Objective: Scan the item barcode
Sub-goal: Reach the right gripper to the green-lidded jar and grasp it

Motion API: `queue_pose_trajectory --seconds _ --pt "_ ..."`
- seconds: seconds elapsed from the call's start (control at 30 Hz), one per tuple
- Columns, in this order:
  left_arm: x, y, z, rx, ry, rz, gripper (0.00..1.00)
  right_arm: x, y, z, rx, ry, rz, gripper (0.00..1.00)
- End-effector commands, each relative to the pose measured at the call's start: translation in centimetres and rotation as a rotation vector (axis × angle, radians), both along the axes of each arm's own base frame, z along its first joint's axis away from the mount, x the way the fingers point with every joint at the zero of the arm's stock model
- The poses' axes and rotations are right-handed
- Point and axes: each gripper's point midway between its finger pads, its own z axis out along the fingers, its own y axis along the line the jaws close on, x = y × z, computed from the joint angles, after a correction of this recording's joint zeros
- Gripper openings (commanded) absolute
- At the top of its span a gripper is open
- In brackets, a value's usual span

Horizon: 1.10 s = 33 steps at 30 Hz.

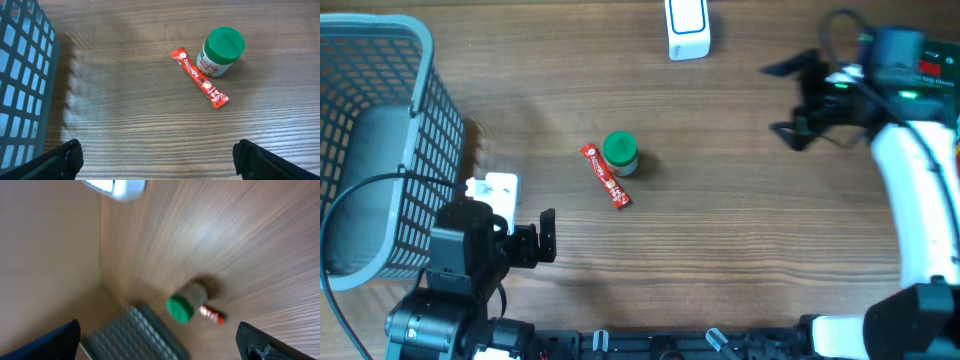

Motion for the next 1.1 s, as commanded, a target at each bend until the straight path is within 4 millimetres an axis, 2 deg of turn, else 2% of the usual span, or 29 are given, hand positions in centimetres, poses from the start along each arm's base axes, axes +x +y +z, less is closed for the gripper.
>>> queue_pose_trajectory --seconds 0.0,0.1,0.2,0.3,0.4,0.57,0.77,0.93,1.07 --pt "-0.1 -0.2 -0.1 -0.010 -0.001 -0.002 1.00 -0.8 6.6 -3.0 0.030 0.123 0.069 1.00" --pt "-0.1 -0.2 -0.1 -0.010 -0.001 -0.002 1.00 -1.4 10.5 -5.0 0.015 0.162 0.127 1.00" --pt "-0.1 -0.2 -0.1 -0.010 -0.001 -0.002 1.00 -2.2 14.5 -7.9 -0.023 0.220 0.144 1.00" --pt "-0.1 -0.2 -0.1 -0.010 -0.001 -0.002 1.00 -1.6 18.1 -10.1 -0.040 0.178 0.181 0.99" --pt "-0.1 -0.2 -0.1 -0.010 -0.001 -0.002 1.00 -1.3 20.2 -11.5 -0.023 0.168 0.192 1.00" --pt "-0.1 -0.2 -0.1 -0.010 -0.001 -0.002 1.00 -1.4 22.0 -13.5 -0.026 0.173 0.212 1.00" --pt "-0.1 -0.2 -0.1 -0.010 -0.001 -0.002 1.00 -1.6 22.1 -16.9 -0.099 0.199 0.202 1.00" --pt "-0.1 -0.2 -0.1 -0.010 -0.001 -0.002 1.00 -1.4 22.0 -17.8 -0.117 0.187 0.223 0.99" --pt "-0.1 -0.2 -0.1 -0.010 -0.001 -0.002 1.00 -1.1 21.5 -18.1 -0.170 0.140 0.249 0.89"
